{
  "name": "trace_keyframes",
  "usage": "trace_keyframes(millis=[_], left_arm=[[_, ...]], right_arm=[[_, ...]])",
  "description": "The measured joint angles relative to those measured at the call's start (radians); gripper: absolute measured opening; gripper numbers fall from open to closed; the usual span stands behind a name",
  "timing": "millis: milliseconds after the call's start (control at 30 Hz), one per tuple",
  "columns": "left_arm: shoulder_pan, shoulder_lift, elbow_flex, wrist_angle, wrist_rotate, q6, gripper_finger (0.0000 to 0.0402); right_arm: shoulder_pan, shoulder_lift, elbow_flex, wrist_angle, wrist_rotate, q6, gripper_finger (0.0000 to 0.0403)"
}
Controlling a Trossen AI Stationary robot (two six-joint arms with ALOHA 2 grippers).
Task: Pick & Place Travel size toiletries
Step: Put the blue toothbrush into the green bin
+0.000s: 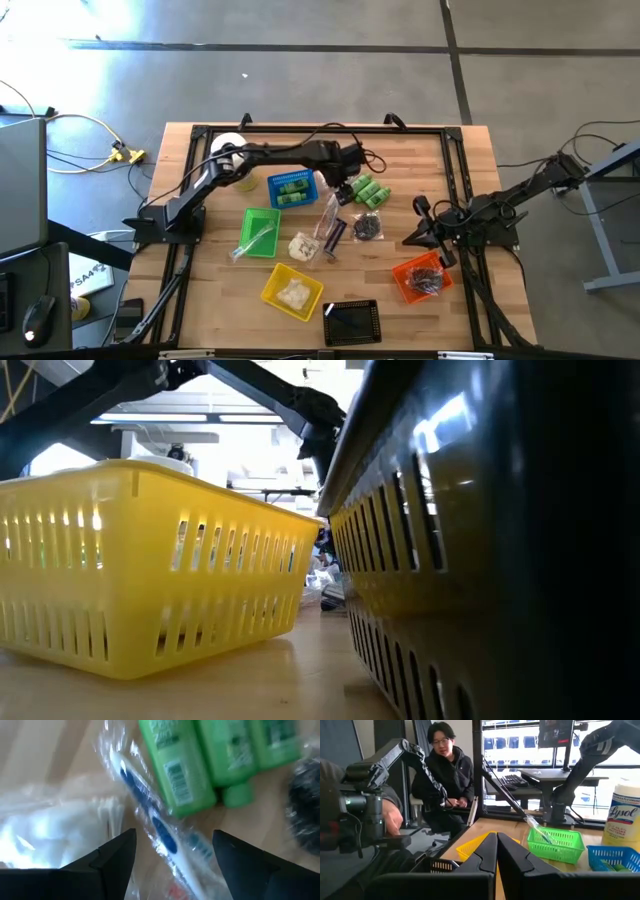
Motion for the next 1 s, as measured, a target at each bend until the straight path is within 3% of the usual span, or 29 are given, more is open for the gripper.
trace_keyframes(millis=[733, 833, 1000], left_arm=[[0.000, 0.045, -0.001, 0.041, -0.022, 0.018, 0.0251], [0.000, 0.045, -0.001, 0.044, -0.022, 0.017, 0.0221], [0.000, 0.045, -0.001, 0.040, -0.021, 0.017, 0.0123]], right_arm=[[0.000, 0.000, 0.000, -0.003, 0.025, 0.026, 0.0003], [0.000, 0.000, 0.000, -0.003, 0.025, 0.026, 0.0003], [0.000, 0.000, 0.000, -0.003, 0.025, 0.022, 0.0003]])
